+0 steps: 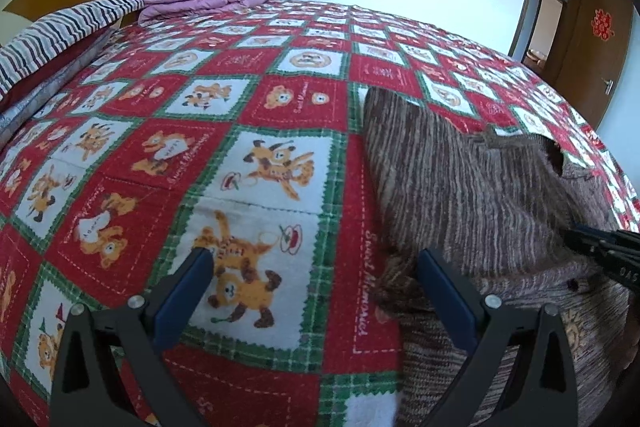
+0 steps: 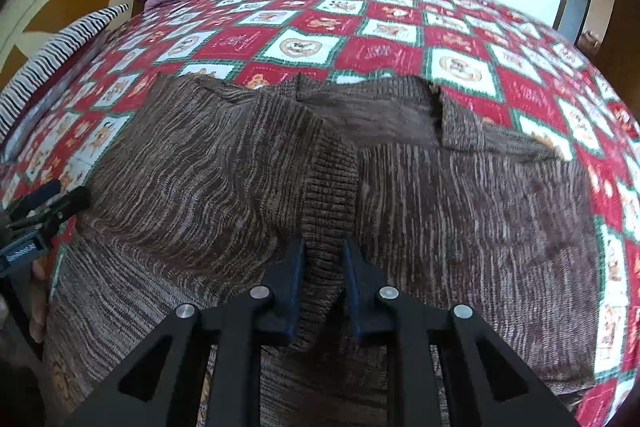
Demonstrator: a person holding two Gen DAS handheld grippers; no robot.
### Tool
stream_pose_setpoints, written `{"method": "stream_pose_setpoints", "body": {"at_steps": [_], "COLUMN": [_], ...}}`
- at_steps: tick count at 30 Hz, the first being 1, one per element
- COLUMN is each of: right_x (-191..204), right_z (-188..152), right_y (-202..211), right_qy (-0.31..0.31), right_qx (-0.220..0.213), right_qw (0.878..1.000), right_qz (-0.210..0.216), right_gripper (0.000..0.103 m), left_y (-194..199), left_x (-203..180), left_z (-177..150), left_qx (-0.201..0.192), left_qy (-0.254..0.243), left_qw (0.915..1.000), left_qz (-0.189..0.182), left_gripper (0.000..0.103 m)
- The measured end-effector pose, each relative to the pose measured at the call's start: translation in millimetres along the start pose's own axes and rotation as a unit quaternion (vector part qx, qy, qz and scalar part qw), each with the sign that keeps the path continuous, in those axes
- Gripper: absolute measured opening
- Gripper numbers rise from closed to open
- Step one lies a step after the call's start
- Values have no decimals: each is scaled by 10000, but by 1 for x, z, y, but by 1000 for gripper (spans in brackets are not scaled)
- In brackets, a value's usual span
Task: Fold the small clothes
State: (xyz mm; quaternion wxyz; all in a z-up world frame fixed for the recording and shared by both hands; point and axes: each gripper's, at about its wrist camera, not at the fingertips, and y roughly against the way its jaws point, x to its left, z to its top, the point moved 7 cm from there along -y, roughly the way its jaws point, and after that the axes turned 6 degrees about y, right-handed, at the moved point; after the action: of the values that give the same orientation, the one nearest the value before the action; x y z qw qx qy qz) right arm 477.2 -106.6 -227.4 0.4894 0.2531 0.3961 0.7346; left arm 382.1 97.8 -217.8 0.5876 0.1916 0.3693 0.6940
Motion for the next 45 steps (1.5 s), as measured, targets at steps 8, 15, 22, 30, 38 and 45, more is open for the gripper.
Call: {"method": "stream_pose_setpoints", "body": {"at_steps": [8,15,22,30,38,45], "right_x": [23,-33,-48,-32,-36,-49], "right_z": [31,43,30,19,-13,-34], "right_y": [12,-24,1,-5,21,23], "right_qy": [245,-347,-960,-496,-642,-543], "right_qx": [-528,-38,-467,-146,-228,-403], "right_qw": [9983,9941,9937,9972,9969,9967], "right_qz": [19,-1030,-330,-543,-403,-447], "right_gripper": [29,29,29,30,51,58], "left_y": [-1,-3,-4,-4,-3,-3], "left_x": [1,2,0,-1,-4,-5], "left_z": [-1,-1,-2,-3,-3,-3], "left_qx": [36,67,84,80,27,36], "left_qy": [-30,-13,-35,-160,-252,-302], "left_qw": [10000,10000,9999,9994,9989,9986], "left_qz": [68,67,110,283,388,432], "left_gripper": [103,103,103,103,103,103]}}
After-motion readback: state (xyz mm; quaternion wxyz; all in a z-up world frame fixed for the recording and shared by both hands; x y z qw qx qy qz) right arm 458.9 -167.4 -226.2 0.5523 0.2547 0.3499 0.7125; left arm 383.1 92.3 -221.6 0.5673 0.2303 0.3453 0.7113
